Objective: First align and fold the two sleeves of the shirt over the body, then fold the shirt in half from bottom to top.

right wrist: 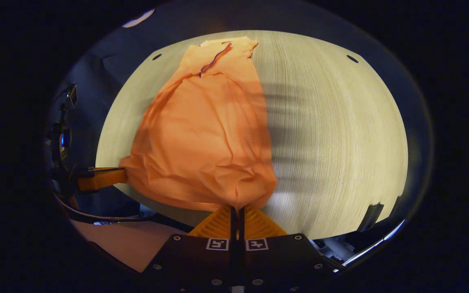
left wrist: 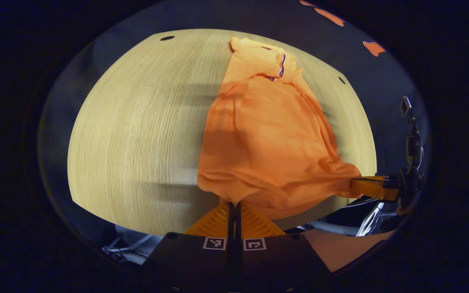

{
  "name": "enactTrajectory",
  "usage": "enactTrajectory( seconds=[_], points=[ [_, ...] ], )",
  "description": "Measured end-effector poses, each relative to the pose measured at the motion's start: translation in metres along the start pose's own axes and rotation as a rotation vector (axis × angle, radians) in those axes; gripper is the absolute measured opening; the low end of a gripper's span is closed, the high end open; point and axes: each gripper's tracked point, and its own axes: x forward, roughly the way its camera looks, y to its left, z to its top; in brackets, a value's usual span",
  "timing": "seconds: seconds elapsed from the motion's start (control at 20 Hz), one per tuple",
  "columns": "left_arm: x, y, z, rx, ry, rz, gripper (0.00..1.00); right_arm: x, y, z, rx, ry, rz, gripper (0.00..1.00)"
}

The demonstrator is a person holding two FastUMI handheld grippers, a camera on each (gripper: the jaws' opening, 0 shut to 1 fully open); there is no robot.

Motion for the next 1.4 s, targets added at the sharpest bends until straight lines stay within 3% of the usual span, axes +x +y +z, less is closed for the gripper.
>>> enactTrajectory(
  seconds=[0.1,0.5,0.65,1.4],
  points=[
    [-0.005,0.0,0.023,0.013,-0.048,0.001,0.01,-0.002,-0.011,0.021,-0.04,-0.042,-0.033,0.01],
    [-0.025,0.003,0.111,-0.004,-0.185,-0.022,0.01,-0.029,-0.016,0.125,-0.035,-0.22,-0.043,0.0],
    [-0.031,-0.002,0.151,-0.043,-0.217,-0.075,0.01,-0.034,-0.019,0.161,-0.051,-0.268,-0.062,0.01],
    [-0.018,0.009,0.345,0.074,-0.387,-0.047,0.01,-0.028,-0.028,0.31,0.027,-0.405,-0.067,0.01]
  ],
)
